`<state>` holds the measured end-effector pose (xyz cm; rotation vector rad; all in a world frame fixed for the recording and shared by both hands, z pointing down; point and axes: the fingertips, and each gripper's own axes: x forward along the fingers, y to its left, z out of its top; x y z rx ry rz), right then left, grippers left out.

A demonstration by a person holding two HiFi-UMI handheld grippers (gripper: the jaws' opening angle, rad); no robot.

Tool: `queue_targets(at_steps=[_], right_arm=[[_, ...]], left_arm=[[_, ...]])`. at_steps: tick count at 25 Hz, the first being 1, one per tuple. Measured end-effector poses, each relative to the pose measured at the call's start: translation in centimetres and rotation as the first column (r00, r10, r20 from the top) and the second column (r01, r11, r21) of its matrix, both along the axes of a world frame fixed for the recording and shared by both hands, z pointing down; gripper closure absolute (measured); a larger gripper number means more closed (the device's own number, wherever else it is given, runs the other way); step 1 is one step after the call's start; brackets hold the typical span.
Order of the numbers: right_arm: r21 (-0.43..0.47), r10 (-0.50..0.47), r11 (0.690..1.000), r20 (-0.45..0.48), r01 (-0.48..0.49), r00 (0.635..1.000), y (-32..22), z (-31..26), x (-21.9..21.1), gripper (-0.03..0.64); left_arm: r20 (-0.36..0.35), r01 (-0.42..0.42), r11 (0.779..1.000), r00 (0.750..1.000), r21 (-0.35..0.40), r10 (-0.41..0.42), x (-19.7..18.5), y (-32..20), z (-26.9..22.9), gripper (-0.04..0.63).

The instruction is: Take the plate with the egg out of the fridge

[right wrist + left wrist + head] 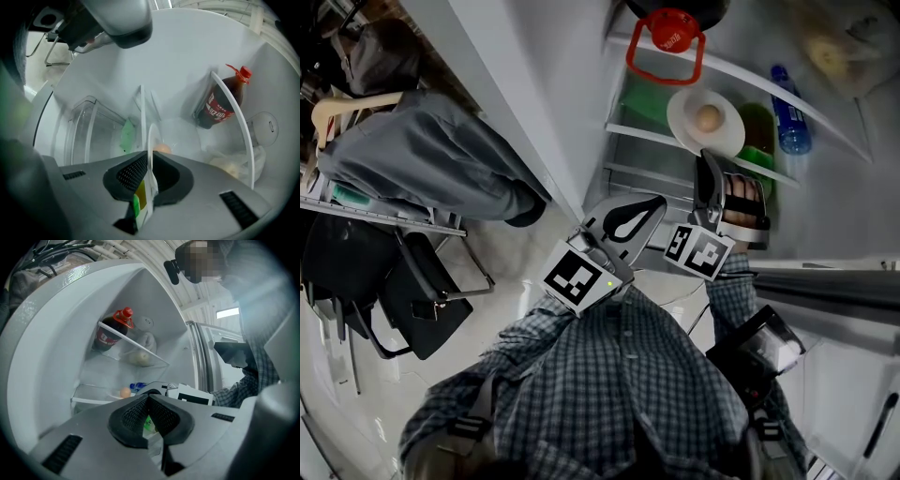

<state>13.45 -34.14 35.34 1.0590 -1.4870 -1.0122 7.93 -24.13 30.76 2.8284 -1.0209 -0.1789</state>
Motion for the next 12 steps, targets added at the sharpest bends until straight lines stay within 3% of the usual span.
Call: queue_targets(at_steps=[5,12], right_arm=[[0.009,0.008,1.000,-0.004,-0.007,1.000,0.2,-0.1,0.5,0.594],[0.024,0.022,0.999,0.004,-0.022,1.000,0.7,0.0,1.0,0.595]], left_arm=[[-0.106,-0.054,0.997,0.993,-0.052,0.048,0.7,-0.4,0.2,0.588],[-0.189,-0.122,0.982,0.977,-0.146,0.094,2.3,-1.6,0.9,0.588]])
